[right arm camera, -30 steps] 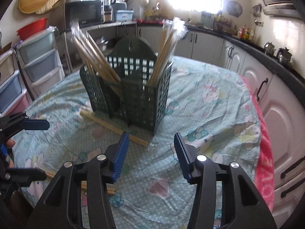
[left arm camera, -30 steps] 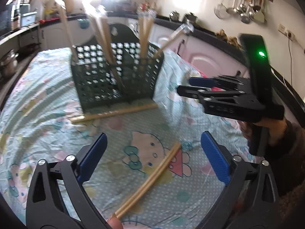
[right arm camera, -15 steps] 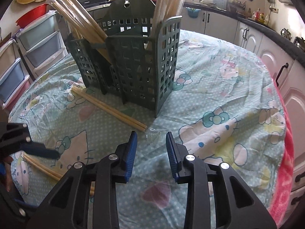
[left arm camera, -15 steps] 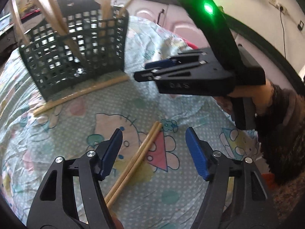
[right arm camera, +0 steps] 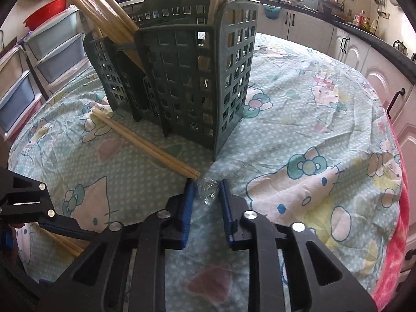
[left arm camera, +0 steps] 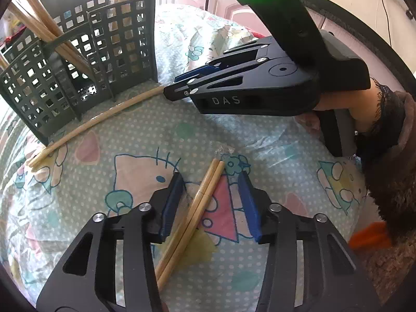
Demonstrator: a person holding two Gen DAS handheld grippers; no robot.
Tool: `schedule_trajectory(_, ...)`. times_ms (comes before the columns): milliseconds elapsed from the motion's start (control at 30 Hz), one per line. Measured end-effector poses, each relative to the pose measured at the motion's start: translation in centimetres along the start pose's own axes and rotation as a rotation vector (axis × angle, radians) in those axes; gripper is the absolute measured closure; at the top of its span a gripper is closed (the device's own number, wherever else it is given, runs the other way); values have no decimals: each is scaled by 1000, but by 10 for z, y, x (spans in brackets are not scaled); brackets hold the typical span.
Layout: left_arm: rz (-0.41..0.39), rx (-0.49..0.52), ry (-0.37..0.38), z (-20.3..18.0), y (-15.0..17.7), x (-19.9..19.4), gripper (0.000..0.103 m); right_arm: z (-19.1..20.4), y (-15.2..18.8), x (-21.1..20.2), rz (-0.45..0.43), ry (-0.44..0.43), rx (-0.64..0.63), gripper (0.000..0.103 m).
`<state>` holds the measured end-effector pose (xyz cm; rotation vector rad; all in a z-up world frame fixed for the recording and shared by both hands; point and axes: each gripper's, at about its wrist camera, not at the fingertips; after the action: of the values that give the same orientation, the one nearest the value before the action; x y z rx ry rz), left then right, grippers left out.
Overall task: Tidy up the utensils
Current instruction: 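Close the left gripper on a chopstick pair while the right gripper grasps one, then lift the held chopsticks upright with both grippers above the green basket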
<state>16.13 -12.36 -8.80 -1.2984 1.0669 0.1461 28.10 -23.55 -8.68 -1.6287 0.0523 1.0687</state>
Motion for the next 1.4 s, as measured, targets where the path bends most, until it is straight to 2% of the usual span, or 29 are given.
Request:
schedule_trajectory(133,21,11,-4,3,-4,10,81,1,0,0,1,-2,-6,95)
schedule_trajectory(200,33,13,2,6,-8,11,83,3,0,-1,3,-2,-13,98)
schedule_trajectory(400,56,52,7,2,-10,12,90,10,-3,-13,-11,1,-21,99)
schedule_trajectory(700,46,63,24,5,-10,-3,97,20,-21,-61,-120,24,-34,100)
schedule_trajectory(1033,-44,-20,30,28,-21,-44,100,47,-47,-121,-247,32,-115,100)
schedule_trajectory(1400,-244,-90,7,45,-52,-108,100,75,-79,-168,-383,57,-192,100)
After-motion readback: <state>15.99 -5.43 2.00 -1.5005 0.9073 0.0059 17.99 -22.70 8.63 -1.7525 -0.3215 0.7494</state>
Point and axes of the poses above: each gripper's, at about its wrist camera, not at the fingertips, and x roughly the way its jaws point, z to its left, y to its underside, and after that the axes turned 13 degrees about -z, right-handed
